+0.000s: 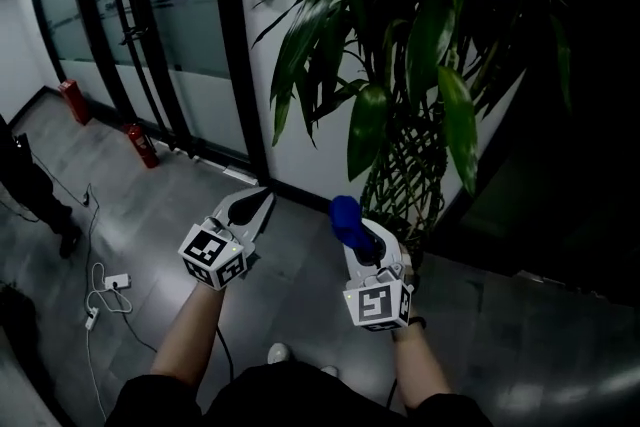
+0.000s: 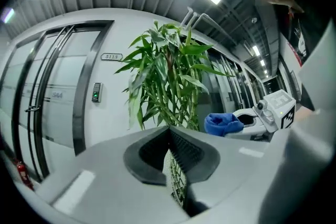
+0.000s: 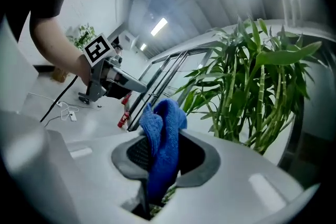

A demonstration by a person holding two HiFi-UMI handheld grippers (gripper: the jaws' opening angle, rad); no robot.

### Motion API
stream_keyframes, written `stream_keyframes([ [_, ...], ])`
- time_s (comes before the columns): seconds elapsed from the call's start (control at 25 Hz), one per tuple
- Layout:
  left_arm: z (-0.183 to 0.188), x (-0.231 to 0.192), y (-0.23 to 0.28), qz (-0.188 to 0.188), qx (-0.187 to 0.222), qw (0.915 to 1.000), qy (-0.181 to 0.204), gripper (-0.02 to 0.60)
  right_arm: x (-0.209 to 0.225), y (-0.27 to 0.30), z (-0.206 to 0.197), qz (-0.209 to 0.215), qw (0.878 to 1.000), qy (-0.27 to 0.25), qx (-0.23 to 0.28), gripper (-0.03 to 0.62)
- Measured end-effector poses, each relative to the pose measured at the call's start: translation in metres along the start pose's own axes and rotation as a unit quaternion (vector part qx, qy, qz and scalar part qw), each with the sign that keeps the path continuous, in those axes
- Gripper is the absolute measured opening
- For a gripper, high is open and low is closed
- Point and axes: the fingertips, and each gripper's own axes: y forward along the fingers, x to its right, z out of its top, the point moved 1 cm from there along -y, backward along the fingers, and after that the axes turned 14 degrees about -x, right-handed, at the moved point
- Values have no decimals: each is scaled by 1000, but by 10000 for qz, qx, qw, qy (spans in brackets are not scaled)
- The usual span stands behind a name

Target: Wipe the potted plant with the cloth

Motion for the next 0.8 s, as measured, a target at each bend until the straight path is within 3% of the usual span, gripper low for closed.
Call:
stream_keyframes([
  [0.32,-24,-36,-22,347,133,9982,-471,6,-13,11,22,163,9994,152,261,87],
  [0.6,-27,-96,12,60,190,9987,-468,6,-9,48,24,-370,9993,69,48,87],
  [0.68,-24,-126,18,-17,311,9979,-572,6,-11,64,30,-579,9981,170,-85,87],
  [0.8,-22,-162,37,-351,323,9981,-400,6,-13,86,41,-1002,9936,447,-280,87],
])
